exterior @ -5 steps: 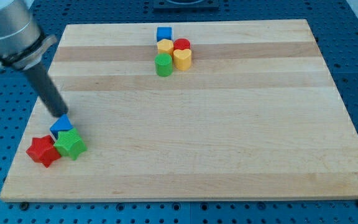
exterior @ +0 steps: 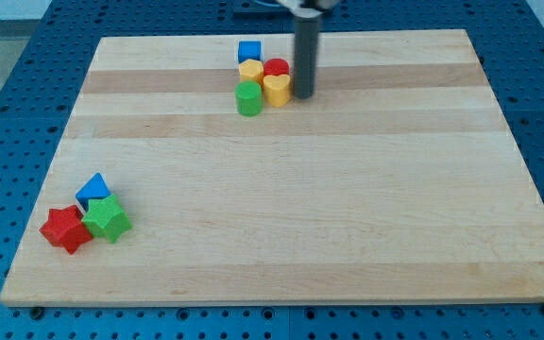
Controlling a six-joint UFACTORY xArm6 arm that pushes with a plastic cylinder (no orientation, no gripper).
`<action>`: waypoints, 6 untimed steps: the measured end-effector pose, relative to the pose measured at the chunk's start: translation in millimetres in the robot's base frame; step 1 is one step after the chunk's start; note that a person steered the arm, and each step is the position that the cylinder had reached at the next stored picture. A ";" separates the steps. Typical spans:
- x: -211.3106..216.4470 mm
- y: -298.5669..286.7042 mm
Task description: Push the green circle to the top right side of the green star
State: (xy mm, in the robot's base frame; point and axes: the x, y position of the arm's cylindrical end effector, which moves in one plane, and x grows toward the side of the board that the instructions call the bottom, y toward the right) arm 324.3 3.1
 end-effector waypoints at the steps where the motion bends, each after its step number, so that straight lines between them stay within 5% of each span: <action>1: -6.5 -8.2; 3: 25.2 -95.2; 5: 83.5 -101.4; 6: 75.8 -60.2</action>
